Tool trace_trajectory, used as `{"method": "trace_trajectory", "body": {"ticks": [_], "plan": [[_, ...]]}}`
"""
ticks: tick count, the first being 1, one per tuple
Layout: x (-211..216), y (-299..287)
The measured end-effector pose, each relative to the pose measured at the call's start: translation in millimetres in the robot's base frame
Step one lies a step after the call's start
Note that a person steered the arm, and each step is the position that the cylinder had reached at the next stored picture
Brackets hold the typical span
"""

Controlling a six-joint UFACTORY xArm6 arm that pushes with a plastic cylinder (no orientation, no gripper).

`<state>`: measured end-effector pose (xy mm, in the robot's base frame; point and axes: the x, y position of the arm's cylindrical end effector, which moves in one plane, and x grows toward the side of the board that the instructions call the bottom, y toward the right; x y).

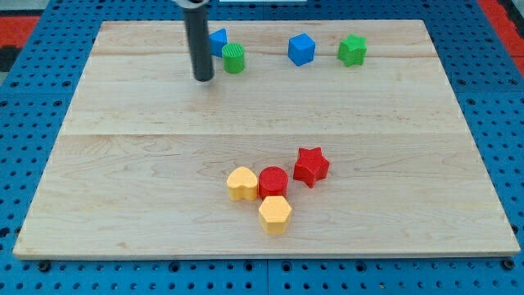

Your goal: Push the blue triangle closer to the green circle

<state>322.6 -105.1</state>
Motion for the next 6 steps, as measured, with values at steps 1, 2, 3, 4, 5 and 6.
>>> {"method": "trace_trajectory", "body": {"ticks": [1,2,3,4,5,6], "plan": [[-24,23],[-36,60],[-8,16],[-33,-76],[-83,-88],[-82,-21]]}}
